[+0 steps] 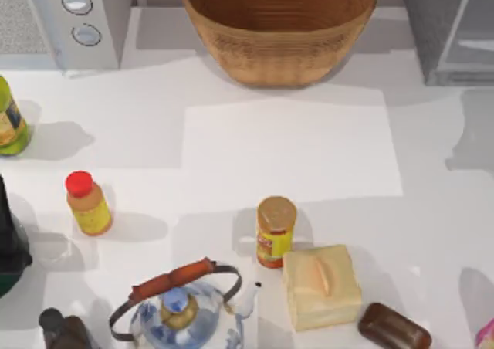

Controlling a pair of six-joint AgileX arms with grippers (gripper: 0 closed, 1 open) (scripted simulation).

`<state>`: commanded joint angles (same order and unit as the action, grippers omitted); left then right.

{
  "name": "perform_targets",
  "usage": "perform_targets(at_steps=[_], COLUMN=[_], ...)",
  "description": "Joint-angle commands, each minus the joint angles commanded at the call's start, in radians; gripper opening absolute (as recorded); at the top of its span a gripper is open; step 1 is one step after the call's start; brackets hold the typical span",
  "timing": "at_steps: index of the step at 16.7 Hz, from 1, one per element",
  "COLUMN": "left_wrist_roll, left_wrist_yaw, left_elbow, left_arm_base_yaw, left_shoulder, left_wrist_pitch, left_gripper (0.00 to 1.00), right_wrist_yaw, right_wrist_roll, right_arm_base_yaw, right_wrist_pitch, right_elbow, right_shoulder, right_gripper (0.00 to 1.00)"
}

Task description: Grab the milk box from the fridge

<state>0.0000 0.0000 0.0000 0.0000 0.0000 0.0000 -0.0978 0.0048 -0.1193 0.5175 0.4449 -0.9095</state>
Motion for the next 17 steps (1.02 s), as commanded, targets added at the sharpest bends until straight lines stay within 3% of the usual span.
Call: perform_targets(at_steps=[8,17], left_wrist_roll=[0.000,0.000], left_wrist_yaw=[0.000,0.000], left_elbow=[0.000,0.000], left_arm_base_yaw=[0.000,0.000], left_shoulder=[0.000,0.000], left_wrist_pitch=[0.000,0.000], left_gripper=[1.00,1.00], right_wrist_yaw=[0.078,0.096], right_wrist_roll=[-0.004,-0.003], right_arm_base_yaw=[0.094,0.116], right_wrist_pitch=[-0.410,-0.516], right_elbow=[-0.352,-0.444], right_shoulder=[0.764,0.905], right_gripper=[0.00,0.00])
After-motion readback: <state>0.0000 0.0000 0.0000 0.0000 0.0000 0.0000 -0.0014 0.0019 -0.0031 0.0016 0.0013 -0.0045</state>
